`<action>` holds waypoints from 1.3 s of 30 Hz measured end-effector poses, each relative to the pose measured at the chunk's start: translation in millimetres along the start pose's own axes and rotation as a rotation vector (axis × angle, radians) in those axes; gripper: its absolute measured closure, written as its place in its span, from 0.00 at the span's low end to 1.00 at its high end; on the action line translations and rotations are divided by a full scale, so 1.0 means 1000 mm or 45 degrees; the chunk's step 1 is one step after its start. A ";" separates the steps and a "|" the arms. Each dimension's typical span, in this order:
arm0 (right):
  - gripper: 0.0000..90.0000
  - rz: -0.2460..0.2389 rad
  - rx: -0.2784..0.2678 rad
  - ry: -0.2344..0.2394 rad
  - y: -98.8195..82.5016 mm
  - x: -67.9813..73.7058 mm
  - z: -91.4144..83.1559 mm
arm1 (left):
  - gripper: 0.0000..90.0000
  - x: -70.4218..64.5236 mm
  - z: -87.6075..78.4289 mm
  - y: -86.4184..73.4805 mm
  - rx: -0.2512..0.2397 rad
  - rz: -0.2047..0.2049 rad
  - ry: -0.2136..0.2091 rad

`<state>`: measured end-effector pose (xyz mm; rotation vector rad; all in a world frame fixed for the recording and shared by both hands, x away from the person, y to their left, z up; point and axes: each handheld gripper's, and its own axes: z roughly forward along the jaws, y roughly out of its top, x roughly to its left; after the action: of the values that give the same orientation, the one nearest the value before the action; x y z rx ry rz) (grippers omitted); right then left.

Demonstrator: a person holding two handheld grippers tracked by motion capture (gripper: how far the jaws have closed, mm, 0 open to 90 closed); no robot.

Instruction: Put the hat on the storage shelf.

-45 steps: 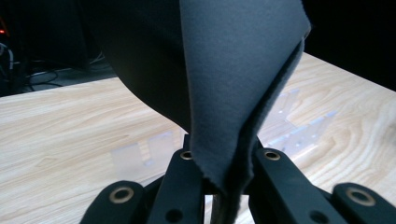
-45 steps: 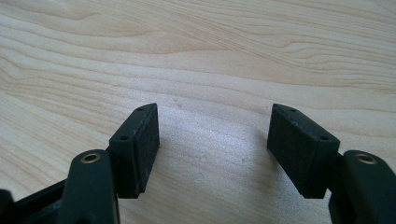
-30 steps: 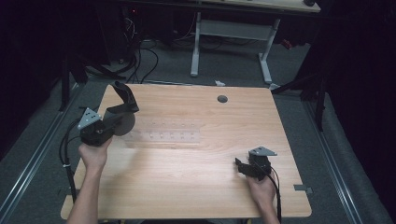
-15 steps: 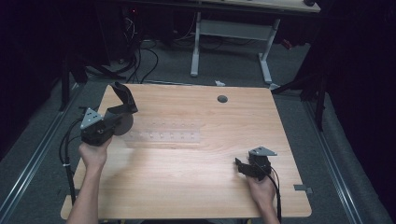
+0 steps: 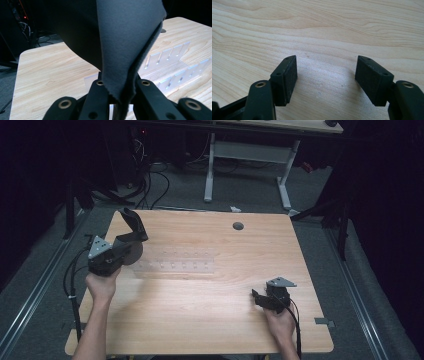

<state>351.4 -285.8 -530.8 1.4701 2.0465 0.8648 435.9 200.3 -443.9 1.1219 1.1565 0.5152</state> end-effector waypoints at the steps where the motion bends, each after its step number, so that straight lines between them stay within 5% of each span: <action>1: 0.38 -0.002 0.000 0.000 0.000 0.000 0.000 | 0.95 0.000 0.000 0.000 -0.002 -0.006 0.002; 16: 0.38 0.000 0.001 -0.002 0.000 0.000 0.000 | 0.95 -0.001 0.007 -0.008 0.039 0.001 0.034; 39: 0.38 0.001 0.000 -0.002 0.000 0.000 0.000 | 0.91 0.015 -0.001 -0.031 0.046 -0.107 0.050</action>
<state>351.5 -285.6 -530.9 1.4710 2.0448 0.8639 434.5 200.8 -478.3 1.0934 1.2458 0.4540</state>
